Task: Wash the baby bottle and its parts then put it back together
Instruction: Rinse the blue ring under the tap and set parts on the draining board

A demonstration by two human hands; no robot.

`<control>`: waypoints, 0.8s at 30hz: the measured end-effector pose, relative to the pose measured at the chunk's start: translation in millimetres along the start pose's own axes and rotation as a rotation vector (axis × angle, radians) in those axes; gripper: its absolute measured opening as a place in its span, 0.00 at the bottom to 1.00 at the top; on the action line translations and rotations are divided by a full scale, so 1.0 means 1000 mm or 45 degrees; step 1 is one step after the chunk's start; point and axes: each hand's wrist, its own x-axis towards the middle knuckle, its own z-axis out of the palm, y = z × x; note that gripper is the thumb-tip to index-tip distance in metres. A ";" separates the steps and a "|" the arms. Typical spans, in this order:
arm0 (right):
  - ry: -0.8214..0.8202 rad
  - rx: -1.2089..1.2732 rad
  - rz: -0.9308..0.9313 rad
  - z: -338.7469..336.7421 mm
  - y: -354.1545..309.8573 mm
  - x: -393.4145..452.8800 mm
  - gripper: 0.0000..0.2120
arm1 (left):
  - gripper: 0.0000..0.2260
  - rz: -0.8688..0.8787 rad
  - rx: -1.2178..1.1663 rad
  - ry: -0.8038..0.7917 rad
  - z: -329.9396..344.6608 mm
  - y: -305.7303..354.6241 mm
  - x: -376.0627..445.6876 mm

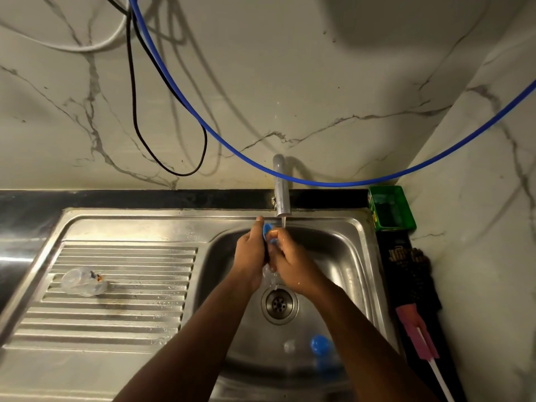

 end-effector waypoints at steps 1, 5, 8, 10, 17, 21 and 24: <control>-0.030 -0.132 -0.031 -0.004 0.001 -0.002 0.15 | 0.22 -0.025 -0.014 0.032 0.000 0.000 0.001; 0.159 -0.804 -0.202 -0.022 0.005 0.000 0.20 | 0.22 -0.070 0.030 0.017 0.001 -0.001 0.004; 0.164 -0.469 -0.169 -0.020 0.005 -0.001 0.16 | 0.23 -0.101 0.046 0.026 0.007 0.004 0.008; 0.090 -0.034 -0.069 -0.017 0.001 0.001 0.16 | 0.23 -0.099 0.056 0.029 0.011 0.009 0.011; 0.198 -0.493 -0.093 -0.035 0.003 0.003 0.21 | 0.22 -0.222 0.090 -0.117 0.019 0.012 0.015; 0.166 -0.433 -0.117 -0.034 0.004 0.004 0.21 | 0.21 -0.285 0.006 -0.230 0.022 0.017 0.019; 0.152 -0.489 -0.215 -0.043 0.007 0.000 0.18 | 0.20 -0.317 0.041 -0.289 0.021 0.023 0.020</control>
